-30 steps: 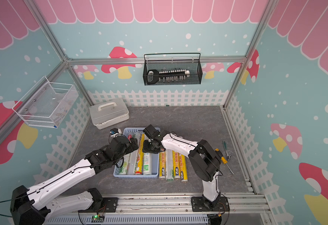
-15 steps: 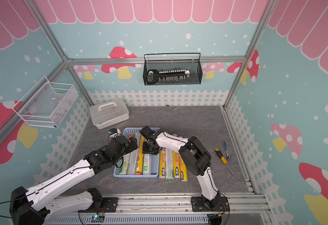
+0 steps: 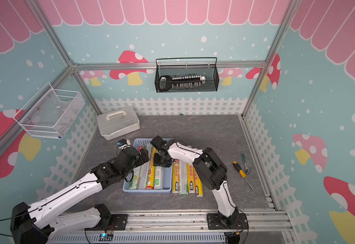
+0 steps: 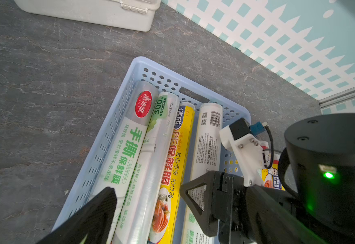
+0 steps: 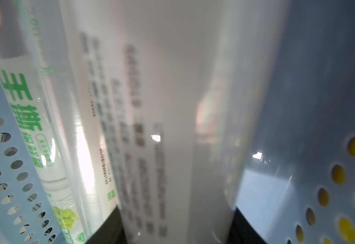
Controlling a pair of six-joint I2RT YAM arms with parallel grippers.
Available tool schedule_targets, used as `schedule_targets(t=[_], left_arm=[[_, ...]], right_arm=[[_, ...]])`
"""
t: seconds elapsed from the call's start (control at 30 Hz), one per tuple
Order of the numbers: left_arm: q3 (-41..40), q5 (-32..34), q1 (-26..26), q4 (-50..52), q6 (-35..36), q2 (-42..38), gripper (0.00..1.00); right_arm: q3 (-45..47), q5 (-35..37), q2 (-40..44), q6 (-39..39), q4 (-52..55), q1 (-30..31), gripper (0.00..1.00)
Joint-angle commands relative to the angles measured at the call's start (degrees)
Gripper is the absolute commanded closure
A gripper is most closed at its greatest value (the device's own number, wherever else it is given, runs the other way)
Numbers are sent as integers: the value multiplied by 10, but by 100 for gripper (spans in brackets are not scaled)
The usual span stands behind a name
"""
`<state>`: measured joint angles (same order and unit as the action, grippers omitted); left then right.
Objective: Put the plastic wrap into the basket
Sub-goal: Place the plastic wrap in the basket.
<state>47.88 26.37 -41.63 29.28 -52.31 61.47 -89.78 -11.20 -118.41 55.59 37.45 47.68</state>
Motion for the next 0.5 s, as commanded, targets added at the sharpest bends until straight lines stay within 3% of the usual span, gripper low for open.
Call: schedule_targets(t=[0.0, 0.47], left_arm=[[4, 0, 5, 1, -8, 7, 1], [18, -13, 5, 1, -2, 20, 1]], right_arm=[[-16, 3, -2, -3, 5, 0, 46], [-2, 3, 35, -34, -7, -3, 43]])
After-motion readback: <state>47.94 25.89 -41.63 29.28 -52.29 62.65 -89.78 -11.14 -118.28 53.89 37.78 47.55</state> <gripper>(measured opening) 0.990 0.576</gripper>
